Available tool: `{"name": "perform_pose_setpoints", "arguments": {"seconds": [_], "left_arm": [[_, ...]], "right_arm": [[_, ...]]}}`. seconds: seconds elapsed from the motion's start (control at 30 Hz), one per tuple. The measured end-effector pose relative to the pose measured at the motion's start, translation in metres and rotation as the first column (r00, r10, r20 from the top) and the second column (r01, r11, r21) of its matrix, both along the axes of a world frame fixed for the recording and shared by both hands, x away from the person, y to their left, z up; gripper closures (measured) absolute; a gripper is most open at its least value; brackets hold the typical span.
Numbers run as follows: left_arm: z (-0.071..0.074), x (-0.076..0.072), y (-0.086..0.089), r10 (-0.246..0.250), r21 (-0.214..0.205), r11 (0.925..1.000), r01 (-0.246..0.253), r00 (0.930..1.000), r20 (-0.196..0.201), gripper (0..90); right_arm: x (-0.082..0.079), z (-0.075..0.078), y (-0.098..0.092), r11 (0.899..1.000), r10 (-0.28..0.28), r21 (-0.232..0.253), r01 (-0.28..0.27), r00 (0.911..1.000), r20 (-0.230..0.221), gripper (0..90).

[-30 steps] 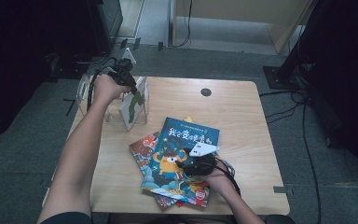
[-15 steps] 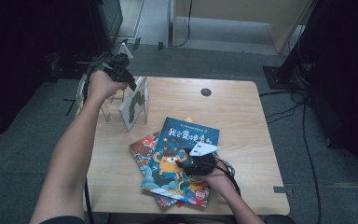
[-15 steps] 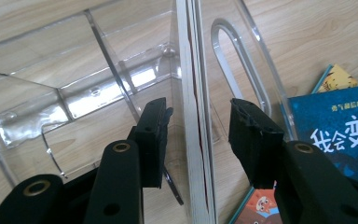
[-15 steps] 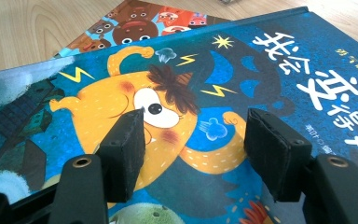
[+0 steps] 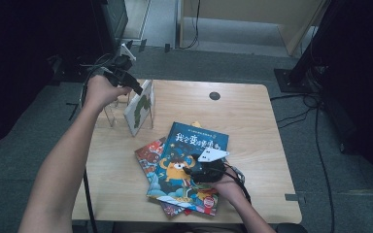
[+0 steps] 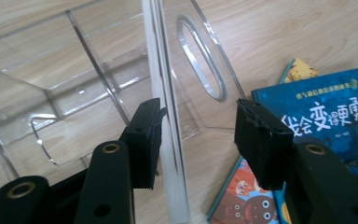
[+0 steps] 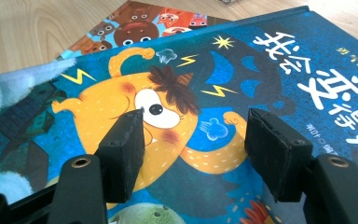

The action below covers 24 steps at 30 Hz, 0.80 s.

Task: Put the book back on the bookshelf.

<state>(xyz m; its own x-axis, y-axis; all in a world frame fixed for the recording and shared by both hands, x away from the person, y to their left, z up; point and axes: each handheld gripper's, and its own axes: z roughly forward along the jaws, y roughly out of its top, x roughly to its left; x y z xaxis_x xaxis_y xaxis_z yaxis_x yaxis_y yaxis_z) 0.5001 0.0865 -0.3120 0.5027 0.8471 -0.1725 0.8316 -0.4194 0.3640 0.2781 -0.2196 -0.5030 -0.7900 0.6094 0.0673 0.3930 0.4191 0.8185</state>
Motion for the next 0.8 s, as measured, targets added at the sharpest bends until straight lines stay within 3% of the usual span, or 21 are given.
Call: {"name": "perform_pose_setpoints", "arguments": {"seconds": [0.1, 0.37, 0.8], "left_arm": [[-0.003, -0.007, 0.0, -0.015, -0.011, 0.9998, 0.015, 0.9999, 0.001, 50.5], [-0.011, -0.025, 0.004, -0.031, -0.044, 0.9985, 0.032, 0.9994, 0.015, 49.4], [-0.028, -0.057, 0.007, -0.071, -0.085, 0.9936, 0.075, 0.9963, 0.05, 48.6]], "right_arm": [[0.0, 0.001, -0.001, 1.0, -0.006, 0.013, 0.006, 0.9997, -0.025, 37.6], [0.0, 0.004, -0.005, 0.999, -0.017, 0.029, 0.019, 0.9991, -0.039, 38.1], [0.001, 0.013, -0.024, 0.999, -0.035, 0.033, 0.036, 0.9986, -0.04, 40.4]]}}
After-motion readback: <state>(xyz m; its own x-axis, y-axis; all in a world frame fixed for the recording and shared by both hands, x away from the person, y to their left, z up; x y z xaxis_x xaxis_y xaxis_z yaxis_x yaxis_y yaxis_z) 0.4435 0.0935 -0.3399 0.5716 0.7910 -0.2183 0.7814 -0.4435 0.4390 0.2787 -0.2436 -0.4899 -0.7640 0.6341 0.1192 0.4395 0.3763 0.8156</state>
